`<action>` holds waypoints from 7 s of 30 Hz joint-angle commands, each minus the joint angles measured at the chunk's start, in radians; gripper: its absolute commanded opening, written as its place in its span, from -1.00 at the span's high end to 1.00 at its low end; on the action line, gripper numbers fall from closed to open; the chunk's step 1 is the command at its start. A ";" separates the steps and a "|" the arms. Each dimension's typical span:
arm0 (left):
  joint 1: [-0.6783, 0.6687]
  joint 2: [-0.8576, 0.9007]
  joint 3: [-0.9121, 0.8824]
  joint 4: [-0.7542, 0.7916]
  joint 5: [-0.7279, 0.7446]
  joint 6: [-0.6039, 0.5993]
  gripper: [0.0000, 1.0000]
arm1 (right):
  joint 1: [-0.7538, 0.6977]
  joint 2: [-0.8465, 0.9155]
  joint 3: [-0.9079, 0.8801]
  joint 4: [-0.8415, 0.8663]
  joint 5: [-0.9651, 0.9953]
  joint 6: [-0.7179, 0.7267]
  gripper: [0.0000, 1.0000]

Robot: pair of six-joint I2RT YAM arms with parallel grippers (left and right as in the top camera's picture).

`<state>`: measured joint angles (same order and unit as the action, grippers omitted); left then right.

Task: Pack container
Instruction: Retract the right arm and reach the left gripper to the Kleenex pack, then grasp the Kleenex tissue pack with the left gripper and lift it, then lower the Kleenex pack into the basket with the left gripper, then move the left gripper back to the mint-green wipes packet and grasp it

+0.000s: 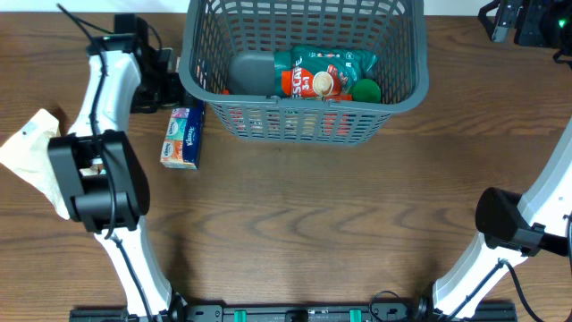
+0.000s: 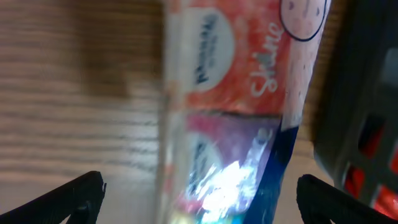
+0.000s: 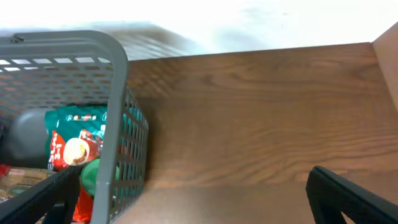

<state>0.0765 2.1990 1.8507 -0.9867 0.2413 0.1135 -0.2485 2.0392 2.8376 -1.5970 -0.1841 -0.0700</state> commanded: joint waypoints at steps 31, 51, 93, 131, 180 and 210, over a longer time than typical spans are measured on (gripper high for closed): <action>-0.040 0.142 0.001 -0.043 -0.018 0.024 0.24 | -0.007 0.008 -0.005 -0.019 -0.008 -0.018 -0.98; 0.139 -0.388 0.001 -0.055 -0.018 -0.111 0.89 | -0.007 0.008 -0.005 -0.019 -0.008 -0.032 -0.98; -0.414 -0.193 0.213 0.310 0.069 0.922 0.89 | -0.411 0.008 -0.005 -0.101 0.000 0.316 -0.99; -0.436 -0.123 0.213 -0.055 0.024 0.921 -0.97 | -0.411 0.008 -0.005 -0.101 0.000 0.316 -0.99; 0.259 -0.796 -0.595 -0.171 -0.319 -0.314 -0.97 | -0.411 0.008 -0.005 -0.094 -0.008 0.274 -0.98; 0.301 -0.487 -1.032 0.510 -0.304 -0.264 -0.97 | -0.384 0.008 -0.005 -0.101 -0.007 0.233 -0.99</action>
<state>0.3744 1.6588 0.8368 -0.4694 -0.0505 -0.1596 -0.6392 2.0392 2.8372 -1.6947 -0.1871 0.1791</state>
